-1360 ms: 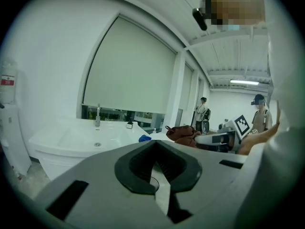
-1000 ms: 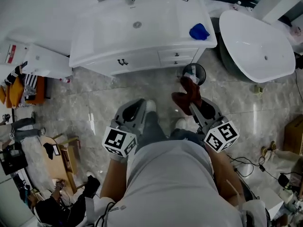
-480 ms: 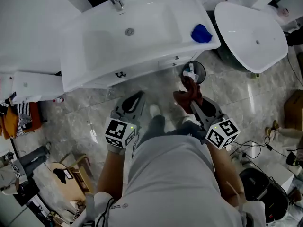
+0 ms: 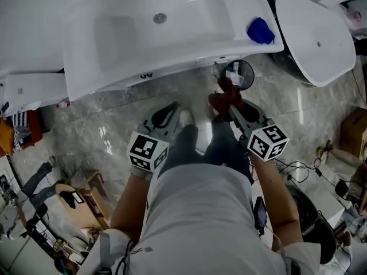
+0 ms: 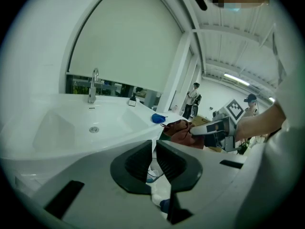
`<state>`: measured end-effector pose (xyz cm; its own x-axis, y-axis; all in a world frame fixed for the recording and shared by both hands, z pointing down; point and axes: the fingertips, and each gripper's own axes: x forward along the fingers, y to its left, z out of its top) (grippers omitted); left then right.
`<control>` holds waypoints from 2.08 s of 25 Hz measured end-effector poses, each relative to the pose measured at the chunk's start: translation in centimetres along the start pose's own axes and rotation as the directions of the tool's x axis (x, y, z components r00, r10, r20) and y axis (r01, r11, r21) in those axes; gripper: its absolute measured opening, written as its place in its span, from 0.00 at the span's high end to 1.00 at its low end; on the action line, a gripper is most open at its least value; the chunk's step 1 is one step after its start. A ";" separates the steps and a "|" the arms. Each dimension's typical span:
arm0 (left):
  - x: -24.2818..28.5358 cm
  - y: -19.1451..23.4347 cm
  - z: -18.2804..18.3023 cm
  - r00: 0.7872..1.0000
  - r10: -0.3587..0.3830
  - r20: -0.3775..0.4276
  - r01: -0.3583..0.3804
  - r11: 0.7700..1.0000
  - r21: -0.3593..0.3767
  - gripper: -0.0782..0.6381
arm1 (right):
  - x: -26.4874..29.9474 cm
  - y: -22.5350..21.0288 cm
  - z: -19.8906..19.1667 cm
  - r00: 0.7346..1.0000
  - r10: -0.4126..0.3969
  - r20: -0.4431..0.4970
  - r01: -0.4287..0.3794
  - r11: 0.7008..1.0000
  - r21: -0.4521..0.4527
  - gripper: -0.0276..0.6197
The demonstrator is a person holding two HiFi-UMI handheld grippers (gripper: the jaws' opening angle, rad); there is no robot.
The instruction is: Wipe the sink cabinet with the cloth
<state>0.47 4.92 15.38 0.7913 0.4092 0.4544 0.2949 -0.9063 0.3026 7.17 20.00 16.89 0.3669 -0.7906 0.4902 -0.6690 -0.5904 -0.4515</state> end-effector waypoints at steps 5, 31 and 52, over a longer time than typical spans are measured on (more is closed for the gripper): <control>1.3 0.7 -1.7 0.997 0.074 0.006 -0.073 0.994 -0.077 0.87 | 3.7 -2.8 -2.5 0.994 0.026 -0.102 -0.025 1.000 0.015 0.79; 4.9 4.2 -18.0 0.864 0.503 0.016 -0.440 0.771 -0.461 0.87 | 23.6 -16.3 -7.6 0.985 -0.048 -0.166 0.048 0.999 -0.005 0.79; 9.8 6.0 -25.0 0.807 0.590 -0.001 -0.487 0.665 -0.566 0.87 | 30.6 -19.5 -11.2 0.978 -0.021 -0.209 0.027 0.999 0.026 0.79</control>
<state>-3.40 6.09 42.54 0.8121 -0.2047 0.5464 -0.4925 -0.7426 0.4538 24.17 9.09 49.07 0.2379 -0.7267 0.6445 -0.6419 -0.6156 -0.4571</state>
